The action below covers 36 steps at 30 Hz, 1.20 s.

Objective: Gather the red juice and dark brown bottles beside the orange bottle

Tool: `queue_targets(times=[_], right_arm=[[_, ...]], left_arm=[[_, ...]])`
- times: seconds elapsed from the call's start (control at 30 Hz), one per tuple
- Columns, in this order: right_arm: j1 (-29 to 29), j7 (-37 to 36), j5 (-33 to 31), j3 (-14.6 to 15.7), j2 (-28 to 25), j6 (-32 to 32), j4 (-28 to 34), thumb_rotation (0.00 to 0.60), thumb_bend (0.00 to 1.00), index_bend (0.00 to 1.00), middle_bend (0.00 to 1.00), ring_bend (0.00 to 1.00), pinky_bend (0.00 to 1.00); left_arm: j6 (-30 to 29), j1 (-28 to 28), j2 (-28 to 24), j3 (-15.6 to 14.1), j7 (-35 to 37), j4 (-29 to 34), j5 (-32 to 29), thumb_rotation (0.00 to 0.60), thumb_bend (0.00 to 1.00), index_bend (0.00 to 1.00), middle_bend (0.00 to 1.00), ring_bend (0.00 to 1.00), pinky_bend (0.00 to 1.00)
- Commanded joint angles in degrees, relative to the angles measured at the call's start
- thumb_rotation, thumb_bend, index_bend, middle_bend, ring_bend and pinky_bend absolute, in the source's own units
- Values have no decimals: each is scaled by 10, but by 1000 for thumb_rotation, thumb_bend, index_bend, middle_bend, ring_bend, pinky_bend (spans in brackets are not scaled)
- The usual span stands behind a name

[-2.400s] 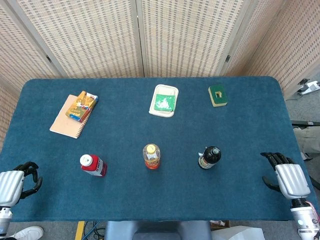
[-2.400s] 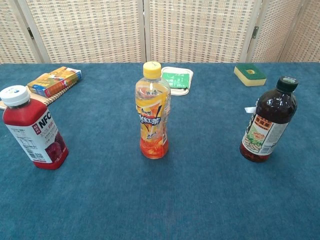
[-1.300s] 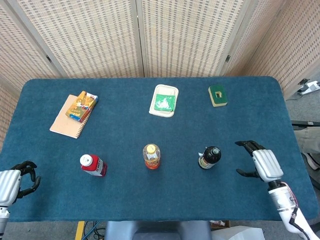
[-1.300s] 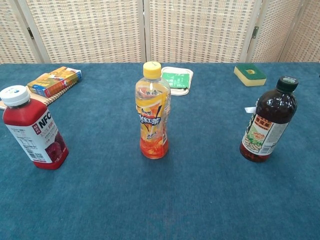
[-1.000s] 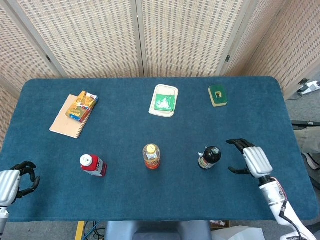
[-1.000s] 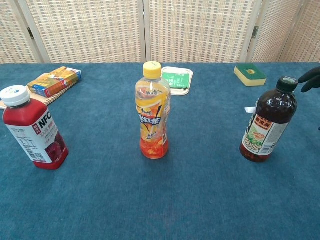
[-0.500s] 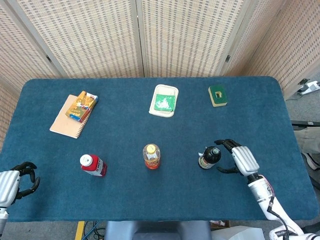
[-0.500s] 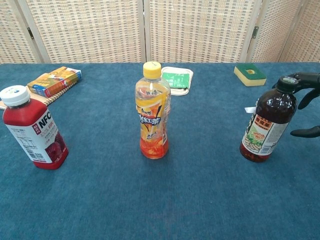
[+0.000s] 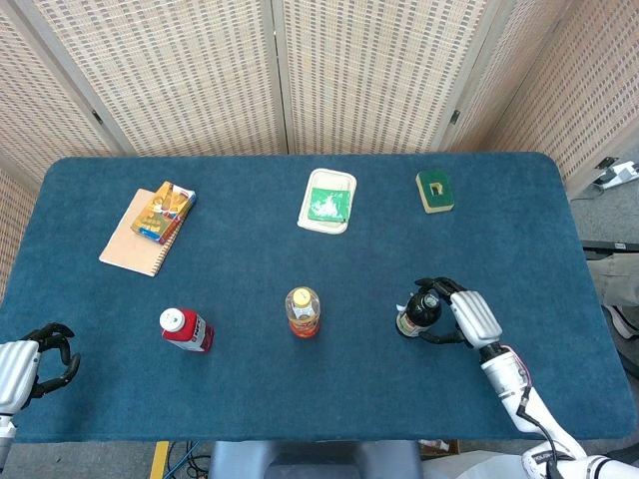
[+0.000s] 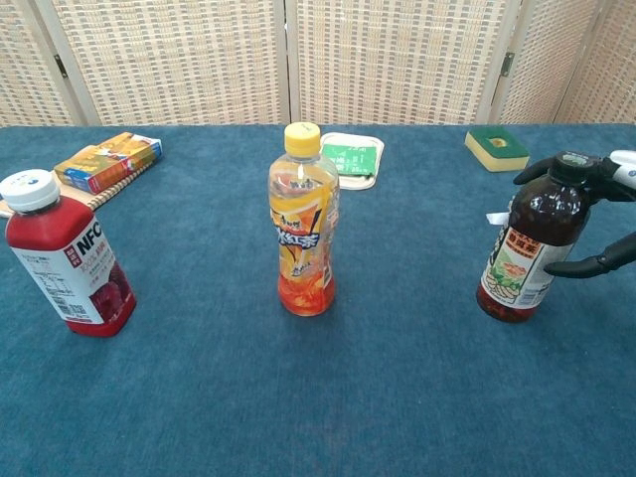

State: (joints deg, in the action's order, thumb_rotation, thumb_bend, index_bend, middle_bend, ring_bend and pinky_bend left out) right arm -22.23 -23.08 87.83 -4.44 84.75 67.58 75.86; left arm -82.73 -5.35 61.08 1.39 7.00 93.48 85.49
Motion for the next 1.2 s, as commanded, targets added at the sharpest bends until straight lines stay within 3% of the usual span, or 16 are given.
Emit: queue_targets(times=[0.03,0.23,0.37,1.2], right_arm=[[-2,-8,3,-3,19,13,-22,600,119,269,376,256,381],[-4,-21,3,-12,54,37,-63,600,120,402,512,405,500],[-7,-24,1,-15,63,42,-71,600,121,450,554,453,530],[-82,54,-30,-51,91,-23,16,600,120,462,568,467,530]], left_arm=[[-1,1,-1,0,2,1,0,600,370,348,400,447,742],[1,1,-3,0,5,1,-2,600,371,348,400,447,742],[0,1,-4,1,5,1,-3,600,370,348,400,447,742],[-2,3,-7,7,-4,-4,-15,600,371,348,400,447,742]])
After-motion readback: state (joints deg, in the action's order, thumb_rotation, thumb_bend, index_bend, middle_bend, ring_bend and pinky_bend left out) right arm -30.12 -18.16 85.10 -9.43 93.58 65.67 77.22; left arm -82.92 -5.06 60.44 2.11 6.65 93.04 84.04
